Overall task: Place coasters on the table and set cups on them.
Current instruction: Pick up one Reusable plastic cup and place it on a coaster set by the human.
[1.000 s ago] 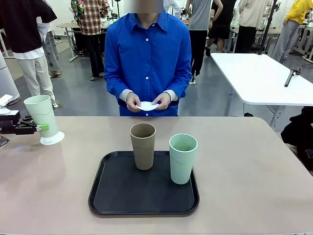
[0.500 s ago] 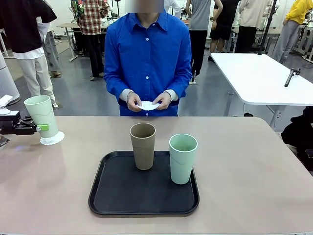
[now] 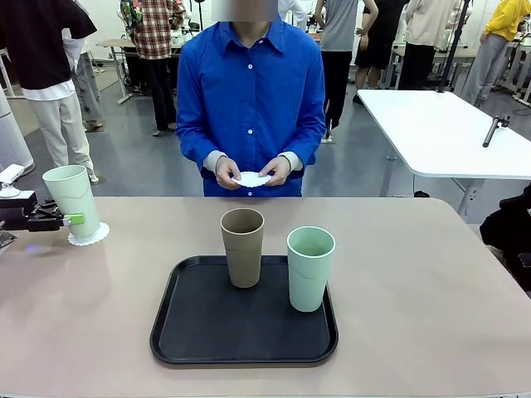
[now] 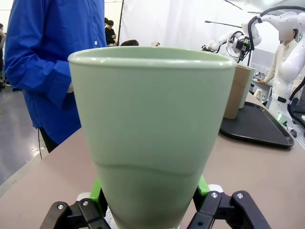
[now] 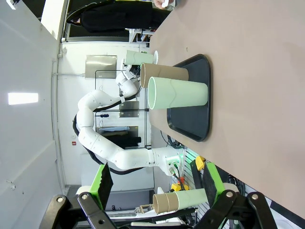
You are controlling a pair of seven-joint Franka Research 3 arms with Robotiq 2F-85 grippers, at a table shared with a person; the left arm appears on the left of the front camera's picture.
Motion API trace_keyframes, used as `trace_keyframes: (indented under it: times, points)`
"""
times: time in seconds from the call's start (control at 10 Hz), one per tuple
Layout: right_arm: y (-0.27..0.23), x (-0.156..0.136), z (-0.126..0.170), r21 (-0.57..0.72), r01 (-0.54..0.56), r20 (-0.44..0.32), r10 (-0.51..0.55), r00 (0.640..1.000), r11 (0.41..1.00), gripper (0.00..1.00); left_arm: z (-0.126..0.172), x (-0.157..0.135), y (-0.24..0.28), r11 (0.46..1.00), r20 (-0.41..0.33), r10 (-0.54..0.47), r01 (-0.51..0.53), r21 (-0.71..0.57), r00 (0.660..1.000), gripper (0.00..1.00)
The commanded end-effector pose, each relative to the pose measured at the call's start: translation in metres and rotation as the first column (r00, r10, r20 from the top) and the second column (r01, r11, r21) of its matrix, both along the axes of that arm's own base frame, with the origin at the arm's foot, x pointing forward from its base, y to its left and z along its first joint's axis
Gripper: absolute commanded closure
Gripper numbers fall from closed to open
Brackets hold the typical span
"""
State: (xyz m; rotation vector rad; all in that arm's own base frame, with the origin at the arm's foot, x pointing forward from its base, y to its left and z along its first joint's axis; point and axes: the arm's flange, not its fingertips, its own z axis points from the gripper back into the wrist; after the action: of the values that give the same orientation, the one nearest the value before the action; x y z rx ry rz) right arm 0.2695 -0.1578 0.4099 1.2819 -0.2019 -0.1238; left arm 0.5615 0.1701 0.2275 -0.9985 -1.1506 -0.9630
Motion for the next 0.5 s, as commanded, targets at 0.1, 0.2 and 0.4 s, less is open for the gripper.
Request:
trace_keyframes:
  times: [0.1,0.2,0.4]
  points:
    - [0.0,-0.001,0.0,0.009,-0.002,0.017,0.002,1.0,1.0,0.0,-0.003,0.012,0.007,0.999,0.051,-0.033,0.035,-0.026,0.998,0.16]
    - [0.0,-0.001,0.0,0.009,-0.002,0.017,0.002,1.0,1.0,0.0,-0.007,0.013,0.007,0.999,0.052,-0.038,0.04,-0.023,0.998,0.16]
    - [0.0,-0.001,0.0,0.009,-0.002,0.017,0.002,1.0,1.0,0.0,-0.013,0.014,0.005,0.999,0.038,-0.047,0.048,-0.026,0.998,0.16]
